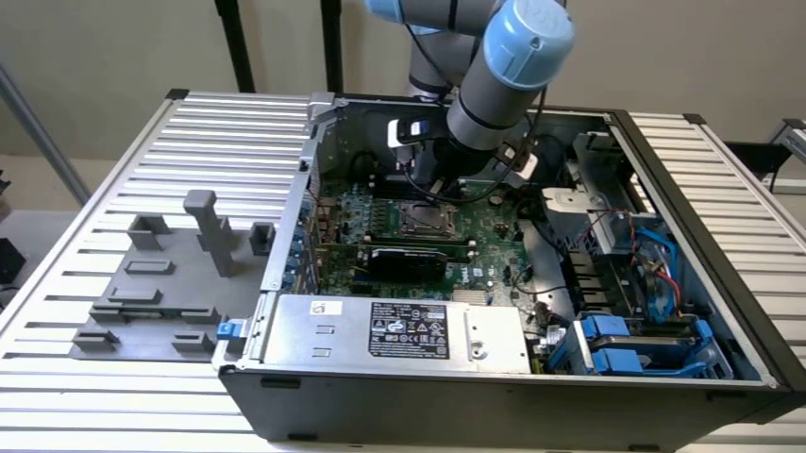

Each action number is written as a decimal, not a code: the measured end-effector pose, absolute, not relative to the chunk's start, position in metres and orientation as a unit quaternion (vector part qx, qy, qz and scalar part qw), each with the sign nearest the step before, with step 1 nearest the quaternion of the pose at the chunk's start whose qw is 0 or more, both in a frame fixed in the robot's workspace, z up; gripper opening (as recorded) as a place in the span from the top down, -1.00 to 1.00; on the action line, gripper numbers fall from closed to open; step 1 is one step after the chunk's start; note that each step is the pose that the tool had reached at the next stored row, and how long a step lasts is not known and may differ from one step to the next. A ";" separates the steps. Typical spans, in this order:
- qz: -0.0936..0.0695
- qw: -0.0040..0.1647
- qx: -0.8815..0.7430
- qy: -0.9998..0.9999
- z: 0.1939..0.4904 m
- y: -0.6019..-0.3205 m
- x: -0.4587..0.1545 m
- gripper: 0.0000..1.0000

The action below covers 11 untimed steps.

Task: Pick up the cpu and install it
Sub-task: 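Install the first cpu locking lever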

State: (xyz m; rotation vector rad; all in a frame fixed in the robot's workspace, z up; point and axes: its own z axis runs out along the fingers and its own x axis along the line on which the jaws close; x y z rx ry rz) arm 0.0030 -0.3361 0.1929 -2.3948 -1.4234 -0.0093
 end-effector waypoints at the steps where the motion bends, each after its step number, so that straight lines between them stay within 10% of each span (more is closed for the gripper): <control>1: -0.004 0.177 -0.846 -0.503 0.193 -0.336 0.003 0.79; 11: -0.005 0.180 -0.845 -0.504 0.193 -0.336 0.003 0.79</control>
